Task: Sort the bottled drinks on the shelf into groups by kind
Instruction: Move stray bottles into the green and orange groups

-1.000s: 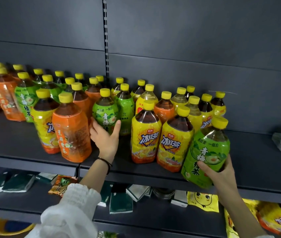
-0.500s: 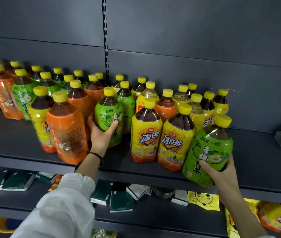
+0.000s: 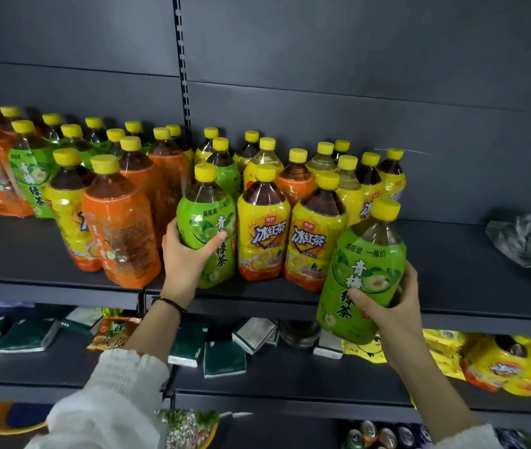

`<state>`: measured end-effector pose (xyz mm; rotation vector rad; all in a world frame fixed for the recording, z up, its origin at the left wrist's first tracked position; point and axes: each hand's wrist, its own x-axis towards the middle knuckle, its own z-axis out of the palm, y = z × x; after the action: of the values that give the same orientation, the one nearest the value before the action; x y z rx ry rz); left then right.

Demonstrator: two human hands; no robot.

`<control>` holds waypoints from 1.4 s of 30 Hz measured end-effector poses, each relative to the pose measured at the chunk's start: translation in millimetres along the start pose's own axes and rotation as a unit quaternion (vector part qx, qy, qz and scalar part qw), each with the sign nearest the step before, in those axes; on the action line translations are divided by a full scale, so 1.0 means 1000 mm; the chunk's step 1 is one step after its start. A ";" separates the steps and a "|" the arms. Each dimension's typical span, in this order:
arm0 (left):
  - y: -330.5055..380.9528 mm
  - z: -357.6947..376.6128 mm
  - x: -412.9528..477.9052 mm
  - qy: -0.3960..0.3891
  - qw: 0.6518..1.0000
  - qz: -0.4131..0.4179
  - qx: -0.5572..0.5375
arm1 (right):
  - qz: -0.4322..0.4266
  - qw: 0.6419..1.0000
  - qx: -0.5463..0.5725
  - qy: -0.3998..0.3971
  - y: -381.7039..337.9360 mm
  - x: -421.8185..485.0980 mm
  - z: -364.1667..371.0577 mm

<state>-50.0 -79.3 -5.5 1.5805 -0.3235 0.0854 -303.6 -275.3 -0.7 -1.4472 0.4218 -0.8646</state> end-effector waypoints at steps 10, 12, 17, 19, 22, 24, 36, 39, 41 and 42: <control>0.035 -0.093 -0.047 -0.078 0.982 -0.004 -0.170 | 0.042 0.993 0.073 -0.083 -0.009 -0.046 0.111; 0.042 -0.128 -0.042 -0.074 0.980 0.000 -0.185 | 0.038 0.990 0.088 -0.101 -0.014 -0.051 0.153; 0.050 -0.234 -0.016 -0.057 0.982 0.017 -0.177 | 0.023 0.986 0.110 -0.122 -0.021 -0.072 0.265; 0.048 -0.275 -0.004 -0.050 0.985 0.026 -0.161 | 0.022 0.983 0.117 -0.138 -0.022 -0.081 0.308; 0.039 -0.328 0.016 -0.051 0.987 0.026 -0.150 | 0.017 0.982 0.113 -0.148 -0.020 -0.096 0.365; 0.032 -0.354 0.030 -0.047 0.986 0.023 -0.156 | 0.012 0.983 0.113 -0.144 -0.016 -0.101 0.398; -0.023 -0.414 0.141 -0.056 0.988 0.010 -0.140 | -0.002 0.985 0.049 -0.168 0.024 -0.053 0.536; -0.036 -0.420 0.168 -0.059 0.989 0.000 -0.134 | 0.003 0.986 0.045 -0.162 0.040 -0.034 0.557; -0.044 -0.420 0.185 -0.058 0.989 -0.005 -0.134 | 0.007 0.986 0.041 -0.160 0.050 -0.022 0.567; -0.049 -0.420 0.192 -0.060 0.988 -0.008 -0.139 | 0.008 0.987 0.034 -0.157 0.055 -0.019 0.571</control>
<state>207.6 306.3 13.2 1.3139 -0.3991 -0.0666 110.8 121.0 11.4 -1.4848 0.1652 -0.6164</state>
